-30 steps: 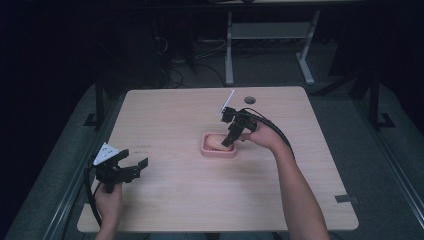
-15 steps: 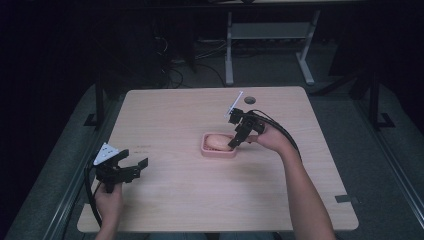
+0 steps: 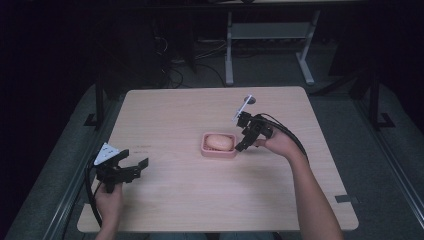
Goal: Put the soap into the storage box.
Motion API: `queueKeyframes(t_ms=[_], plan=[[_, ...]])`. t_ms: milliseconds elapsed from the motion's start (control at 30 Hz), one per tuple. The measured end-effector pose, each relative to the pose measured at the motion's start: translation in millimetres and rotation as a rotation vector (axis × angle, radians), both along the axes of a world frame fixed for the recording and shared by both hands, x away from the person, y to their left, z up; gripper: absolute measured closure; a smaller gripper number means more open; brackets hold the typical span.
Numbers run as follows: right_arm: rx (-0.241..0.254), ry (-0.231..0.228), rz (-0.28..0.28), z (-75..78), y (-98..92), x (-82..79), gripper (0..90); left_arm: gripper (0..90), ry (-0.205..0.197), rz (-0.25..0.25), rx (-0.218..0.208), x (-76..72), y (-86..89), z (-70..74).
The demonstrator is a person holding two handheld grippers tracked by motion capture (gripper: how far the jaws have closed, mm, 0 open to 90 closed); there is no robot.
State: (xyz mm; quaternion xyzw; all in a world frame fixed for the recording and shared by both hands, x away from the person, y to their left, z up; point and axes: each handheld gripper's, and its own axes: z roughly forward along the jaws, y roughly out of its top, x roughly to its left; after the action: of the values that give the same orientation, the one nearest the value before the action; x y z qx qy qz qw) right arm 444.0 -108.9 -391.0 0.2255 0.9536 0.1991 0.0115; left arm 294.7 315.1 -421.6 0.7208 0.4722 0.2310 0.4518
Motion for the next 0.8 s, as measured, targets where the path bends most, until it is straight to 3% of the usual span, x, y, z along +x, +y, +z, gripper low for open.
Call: queueKeyframes(t_ms=[267,367,800], plan=[[0.015,-0.006,-0.013,-0.5,-11.4,-7.4,24.6,14.2,-0.001,0.001,0.000,-0.3,-0.7,0.0],[-0.001,0.001,-0.012,-2.2,-14.5,-10.4,24.3,14.2,-0.001,0.002,-0.002,-0.2,-0.4,0.0],[0.037,-0.022,-0.034,-3.1,-36.8,-27.5,24.3,14.2,0.004,-0.002,0.006,-0.1,-0.9,-0.2]])
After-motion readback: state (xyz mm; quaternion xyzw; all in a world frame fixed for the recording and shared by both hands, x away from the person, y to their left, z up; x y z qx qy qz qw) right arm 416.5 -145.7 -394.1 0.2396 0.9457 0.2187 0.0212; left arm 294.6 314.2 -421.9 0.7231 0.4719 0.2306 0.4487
